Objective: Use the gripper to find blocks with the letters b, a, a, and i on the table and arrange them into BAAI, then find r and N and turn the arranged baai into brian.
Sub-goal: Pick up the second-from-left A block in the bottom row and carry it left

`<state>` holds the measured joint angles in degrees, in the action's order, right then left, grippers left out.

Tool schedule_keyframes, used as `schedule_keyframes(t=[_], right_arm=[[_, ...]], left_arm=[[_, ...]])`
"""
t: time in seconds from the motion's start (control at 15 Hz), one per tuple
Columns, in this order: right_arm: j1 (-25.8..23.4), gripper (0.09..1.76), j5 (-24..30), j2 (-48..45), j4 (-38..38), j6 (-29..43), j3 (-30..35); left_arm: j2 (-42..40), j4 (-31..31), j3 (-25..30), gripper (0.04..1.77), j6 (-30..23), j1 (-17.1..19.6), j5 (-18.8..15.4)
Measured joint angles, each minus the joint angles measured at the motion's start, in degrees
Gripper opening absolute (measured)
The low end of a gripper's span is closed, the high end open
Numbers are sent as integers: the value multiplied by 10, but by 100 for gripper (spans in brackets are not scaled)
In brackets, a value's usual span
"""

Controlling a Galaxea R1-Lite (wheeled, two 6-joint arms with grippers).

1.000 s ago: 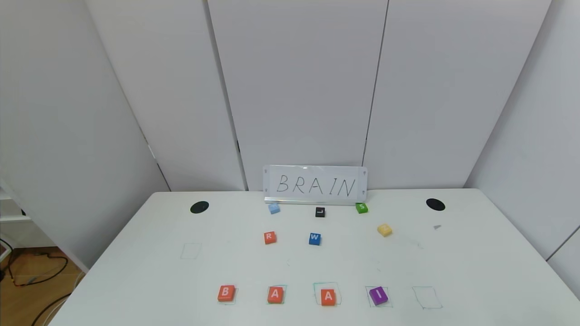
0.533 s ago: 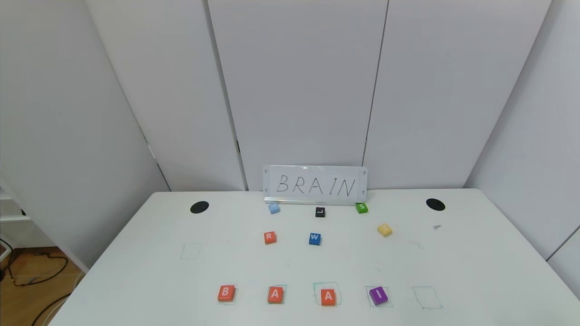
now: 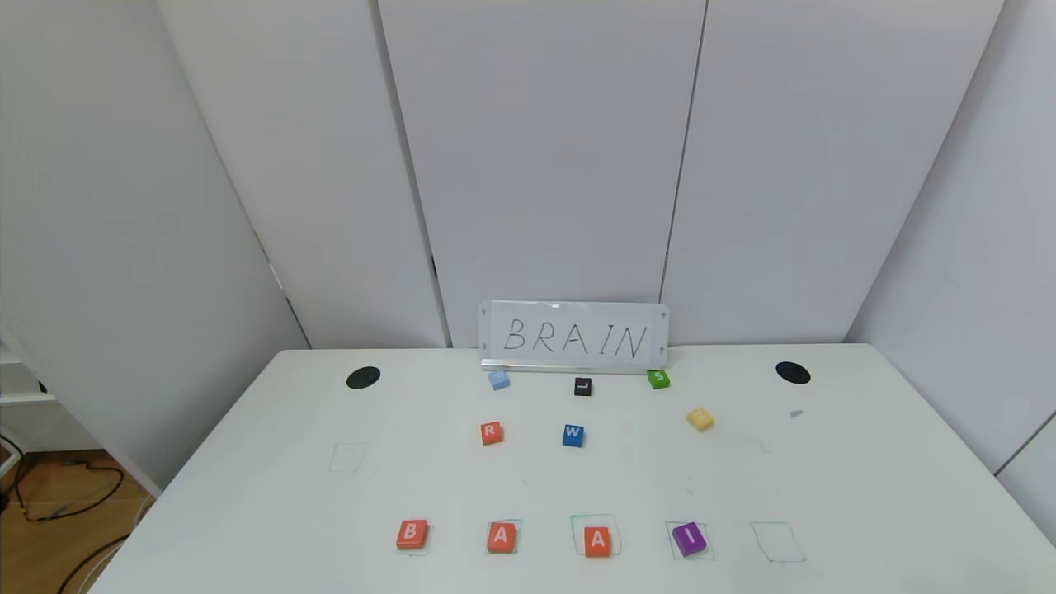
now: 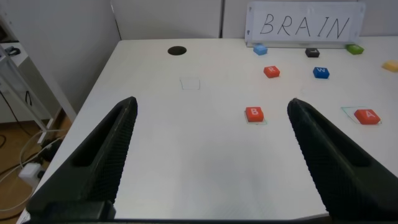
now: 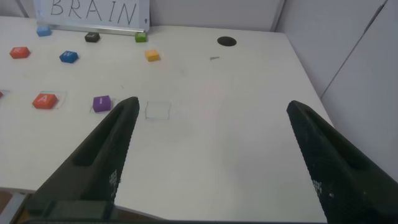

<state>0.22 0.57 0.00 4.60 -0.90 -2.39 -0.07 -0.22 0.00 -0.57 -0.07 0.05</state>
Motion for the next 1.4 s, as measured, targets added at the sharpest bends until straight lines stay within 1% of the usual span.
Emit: schedule_keyframes(t=[0.2, 0.27, 0.47, 0.6, 0.8, 1.2, 1.4], right_arm=[[0, 171, 8, 10, 2, 0, -21], [0, 171, 8, 21, 2, 0, -32], [2, 171, 3, 85, 0, 0, -75], [3, 171, 1, 148, -2, 0, -111], [1, 171, 0, 259, -3, 0, -176], [0, 171, 8, 483, -4, 0, -296], [0, 171, 9, 589, 0, -5, -364]], left_arm=[[0, 0, 0, 172, 21, 0, 0], [0, 4, -5, 172, 21, 0, -3], [18, 23, -76, 172, 18, 0, -23], [60, 26, -122, 172, 17, -1, -34], [158, 15, -188, 172, 14, -3, -37], [384, -3, -317, 172, -31, 0, -40], [485, -7, -374, 172, -39, 1, -43]])
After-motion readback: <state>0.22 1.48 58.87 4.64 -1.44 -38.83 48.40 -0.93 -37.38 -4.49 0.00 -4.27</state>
